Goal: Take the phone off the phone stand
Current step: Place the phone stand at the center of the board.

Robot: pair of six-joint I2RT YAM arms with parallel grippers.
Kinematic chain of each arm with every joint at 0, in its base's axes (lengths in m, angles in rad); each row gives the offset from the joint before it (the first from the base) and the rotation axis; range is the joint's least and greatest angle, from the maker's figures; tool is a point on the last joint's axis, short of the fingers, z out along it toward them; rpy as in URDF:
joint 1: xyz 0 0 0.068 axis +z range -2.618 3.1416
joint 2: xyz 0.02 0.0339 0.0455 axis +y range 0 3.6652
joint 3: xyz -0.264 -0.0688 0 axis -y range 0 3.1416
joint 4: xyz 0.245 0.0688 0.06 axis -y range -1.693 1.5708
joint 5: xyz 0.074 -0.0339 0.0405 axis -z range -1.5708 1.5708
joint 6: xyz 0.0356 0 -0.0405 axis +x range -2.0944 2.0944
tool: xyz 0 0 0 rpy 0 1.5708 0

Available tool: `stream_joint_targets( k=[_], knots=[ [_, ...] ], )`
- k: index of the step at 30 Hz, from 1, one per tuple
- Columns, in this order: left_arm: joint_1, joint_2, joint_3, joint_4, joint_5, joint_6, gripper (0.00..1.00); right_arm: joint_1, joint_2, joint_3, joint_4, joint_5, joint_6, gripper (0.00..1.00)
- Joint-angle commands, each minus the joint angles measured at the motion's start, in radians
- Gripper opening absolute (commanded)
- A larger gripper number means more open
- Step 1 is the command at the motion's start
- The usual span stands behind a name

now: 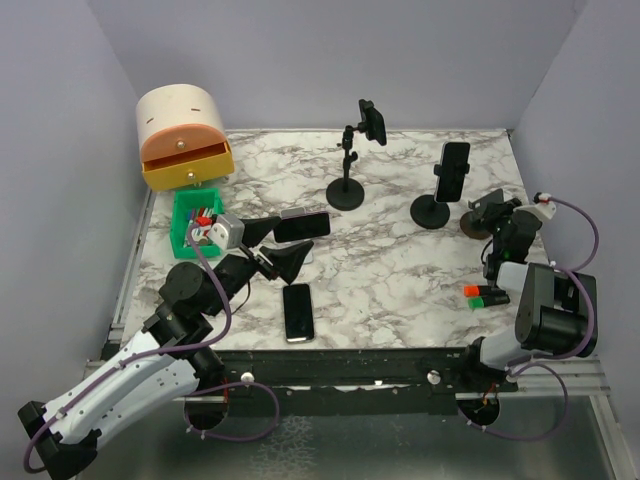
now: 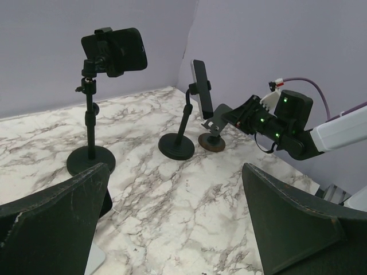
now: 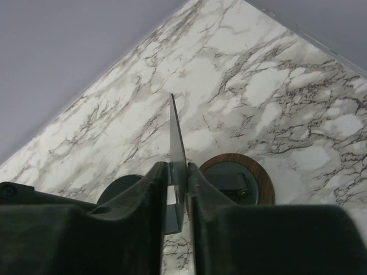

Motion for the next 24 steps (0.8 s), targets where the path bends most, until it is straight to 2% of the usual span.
stream_joint_targets(
  k=[1,10,18,21,24],
  knots=[
    [0.005,-0.004,-0.014,0.023,0.032,-0.006,0.99,-0.007,-0.035,-0.028,-0.033,0.013,-0.020,0.31],
    [0.006,-0.016,-0.018,0.030,0.035,-0.007,0.99,-0.009,-0.109,-0.047,-0.103,0.078,-0.016,0.68],
    [0.005,-0.017,-0.016,0.020,0.023,-0.011,0.99,-0.022,-0.259,-0.043,-0.297,0.208,0.039,0.95],
    [0.006,-0.020,-0.017,0.020,0.017,-0.013,0.99,-0.023,-0.356,-0.036,-0.358,0.255,0.110,1.00],
    [0.006,-0.026,-0.023,0.024,0.016,-0.013,0.99,-0.022,-0.442,0.015,-0.417,0.269,0.190,1.00]
  ],
)
